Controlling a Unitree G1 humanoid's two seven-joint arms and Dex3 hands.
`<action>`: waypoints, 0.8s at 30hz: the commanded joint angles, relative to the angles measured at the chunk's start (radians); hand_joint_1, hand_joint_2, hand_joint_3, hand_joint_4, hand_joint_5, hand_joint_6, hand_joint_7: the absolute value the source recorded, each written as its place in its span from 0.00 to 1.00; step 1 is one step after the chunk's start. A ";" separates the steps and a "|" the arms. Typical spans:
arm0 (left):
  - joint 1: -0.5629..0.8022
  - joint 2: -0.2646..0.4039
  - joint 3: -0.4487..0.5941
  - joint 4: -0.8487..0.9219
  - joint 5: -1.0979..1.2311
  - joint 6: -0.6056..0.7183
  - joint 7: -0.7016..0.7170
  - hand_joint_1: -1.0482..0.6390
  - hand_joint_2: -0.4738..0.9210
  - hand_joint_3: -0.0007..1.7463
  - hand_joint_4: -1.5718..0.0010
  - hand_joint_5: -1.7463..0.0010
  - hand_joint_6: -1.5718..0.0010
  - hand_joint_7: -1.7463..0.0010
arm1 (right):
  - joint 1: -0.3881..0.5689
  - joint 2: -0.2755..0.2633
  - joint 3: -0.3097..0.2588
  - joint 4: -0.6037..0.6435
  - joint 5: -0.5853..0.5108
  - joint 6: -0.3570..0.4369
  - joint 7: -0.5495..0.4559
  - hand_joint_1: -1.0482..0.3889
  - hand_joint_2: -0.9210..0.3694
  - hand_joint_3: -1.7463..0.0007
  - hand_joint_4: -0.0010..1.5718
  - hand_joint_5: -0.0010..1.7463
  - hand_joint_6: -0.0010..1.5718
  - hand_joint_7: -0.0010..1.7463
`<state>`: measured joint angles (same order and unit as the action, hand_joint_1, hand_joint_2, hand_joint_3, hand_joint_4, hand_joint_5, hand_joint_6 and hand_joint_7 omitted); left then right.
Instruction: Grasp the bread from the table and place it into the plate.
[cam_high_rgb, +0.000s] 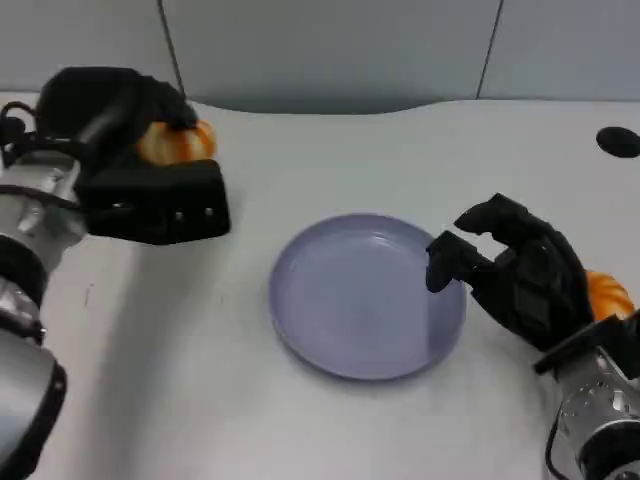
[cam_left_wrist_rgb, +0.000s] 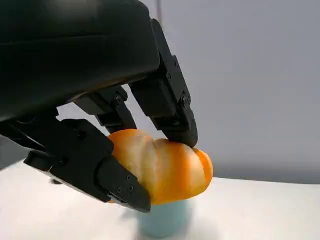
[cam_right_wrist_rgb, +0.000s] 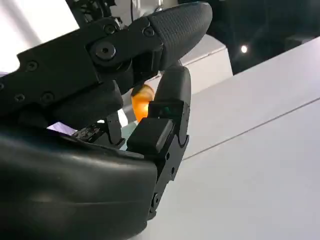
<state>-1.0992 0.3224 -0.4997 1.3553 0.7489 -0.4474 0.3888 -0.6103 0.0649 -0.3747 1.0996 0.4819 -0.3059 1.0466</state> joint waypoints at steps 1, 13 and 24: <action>-0.063 -0.104 -0.033 -0.035 0.014 -0.092 0.052 0.51 0.87 0.01 0.31 0.53 0.16 0.99 | -0.024 -0.022 0.002 0.012 -0.004 0.015 0.013 0.39 0.06 1.00 0.47 0.87 0.61 0.37; -0.067 -0.237 -0.103 -0.039 0.050 -0.173 0.100 0.47 0.84 0.00 0.36 0.29 0.13 0.98 | 0.012 0.011 0.006 -0.066 0.006 -0.008 -0.019 0.41 0.05 1.00 0.48 0.82 0.61 0.35; -0.038 -0.248 -0.101 -0.023 0.036 -0.158 0.045 0.47 0.83 0.00 0.36 0.43 0.17 0.99 | 0.029 0.026 0.008 -0.104 0.020 0.002 -0.001 0.39 0.07 1.00 0.48 0.87 0.61 0.37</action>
<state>-1.1552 0.0751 -0.6023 1.3242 0.7951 -0.6174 0.4680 -0.5892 0.0975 -0.3661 1.0074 0.4905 -0.3057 1.0366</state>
